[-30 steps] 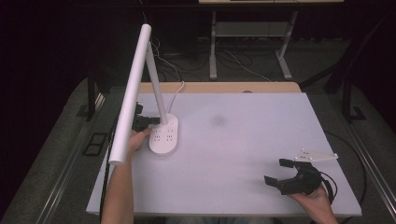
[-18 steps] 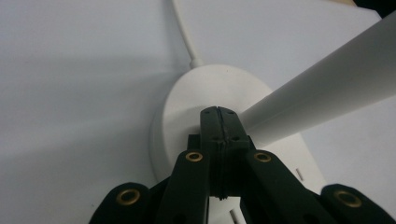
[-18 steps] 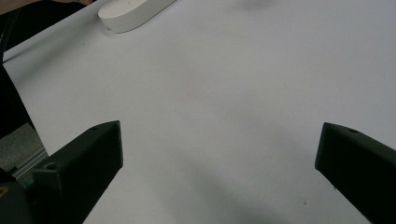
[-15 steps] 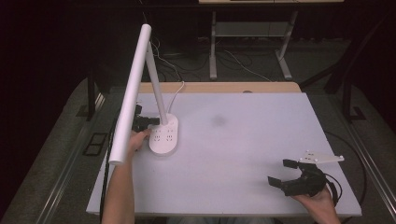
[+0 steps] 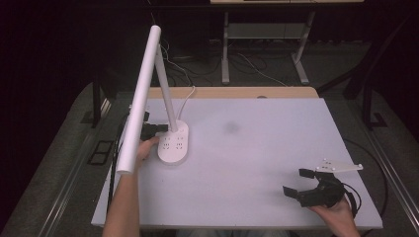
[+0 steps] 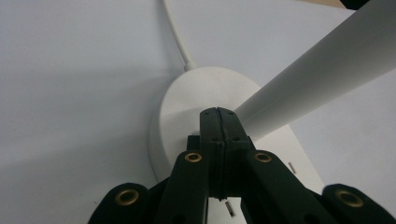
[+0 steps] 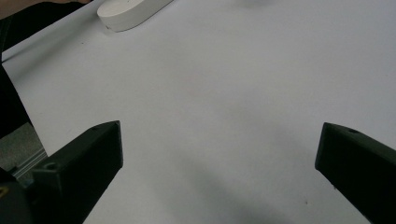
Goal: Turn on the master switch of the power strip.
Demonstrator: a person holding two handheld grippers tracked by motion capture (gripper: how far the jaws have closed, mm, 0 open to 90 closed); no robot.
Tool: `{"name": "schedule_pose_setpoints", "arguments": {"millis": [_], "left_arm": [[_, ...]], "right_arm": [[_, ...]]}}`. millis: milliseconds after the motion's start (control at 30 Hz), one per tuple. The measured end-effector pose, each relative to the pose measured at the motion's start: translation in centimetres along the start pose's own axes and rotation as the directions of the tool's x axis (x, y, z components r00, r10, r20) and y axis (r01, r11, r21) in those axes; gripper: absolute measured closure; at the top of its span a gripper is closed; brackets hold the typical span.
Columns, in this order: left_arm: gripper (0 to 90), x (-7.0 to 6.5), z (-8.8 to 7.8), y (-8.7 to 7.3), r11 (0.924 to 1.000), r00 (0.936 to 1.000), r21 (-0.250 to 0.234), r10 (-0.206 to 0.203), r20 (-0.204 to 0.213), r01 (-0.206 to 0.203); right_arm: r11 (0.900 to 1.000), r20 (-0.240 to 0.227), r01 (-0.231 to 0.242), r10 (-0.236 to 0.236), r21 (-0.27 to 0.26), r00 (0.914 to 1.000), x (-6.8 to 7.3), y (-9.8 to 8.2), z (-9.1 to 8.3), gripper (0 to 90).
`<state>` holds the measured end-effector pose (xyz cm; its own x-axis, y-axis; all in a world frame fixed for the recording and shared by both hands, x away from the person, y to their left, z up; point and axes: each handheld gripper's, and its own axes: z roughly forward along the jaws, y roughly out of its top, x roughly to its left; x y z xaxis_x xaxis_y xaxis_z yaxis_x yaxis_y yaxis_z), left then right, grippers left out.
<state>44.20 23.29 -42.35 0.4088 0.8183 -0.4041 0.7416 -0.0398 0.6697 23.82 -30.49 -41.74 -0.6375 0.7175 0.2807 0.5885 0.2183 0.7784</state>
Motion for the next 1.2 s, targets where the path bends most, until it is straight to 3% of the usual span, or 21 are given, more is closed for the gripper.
{"name": "schedule_pose_setpoints", "arguments": {"millis": [133,300,467,867,1000,1200], "left_arm": [[89.7,-0.2,-0.6,0.3,0.9996,0.9999,-0.027,0.006,-0.015,-0.006],[89.7,-0.4,-1.4,0.4,0.9995,0.9988,-0.026,0.018,-0.046,-0.019],[89.7,-0.9,-2.3,0.6,0.9984,0.9982,-0.046,0.032,-0.05,-0.035],[89.6,-1.3,-4.8,0.4,0.9956,0.9961,-0.088,0.023,-0.086,-0.031],[89.6,-1.1,-5.6,-0.1,0.9937,0.9964,-0.111,0.006,-0.084,-0.015],[89.4,-1.7,-6.9,-1.0,0.989,0.9975,-0.147,0.011,-0.07,-0.021]], "right_arm": [[1.0,-0.002,0.003,-0.003,-0.002,1.0,0.1,0.1,0.1,0.3],[1.0,-0.002,0.003,-0.003,0.001,1.0,0.0,0.1,0.1,0.3],[1.0,-0.005,0.0,0.0,0.004,1.0,0.0,0.1,0.1,0.3],[1.0,-0.008,0.01,-0.01,0.004,0.9999,0.1,0.1,0.3,0.3],[1.0,-0.009,0.011,-0.011,0.004,0.9999,0.1,0.2,0.3,0.3],[1.0,-0.011,0.01,-0.01,0.002,0.9999,0.2,0.2,0.2,0.3]]}}
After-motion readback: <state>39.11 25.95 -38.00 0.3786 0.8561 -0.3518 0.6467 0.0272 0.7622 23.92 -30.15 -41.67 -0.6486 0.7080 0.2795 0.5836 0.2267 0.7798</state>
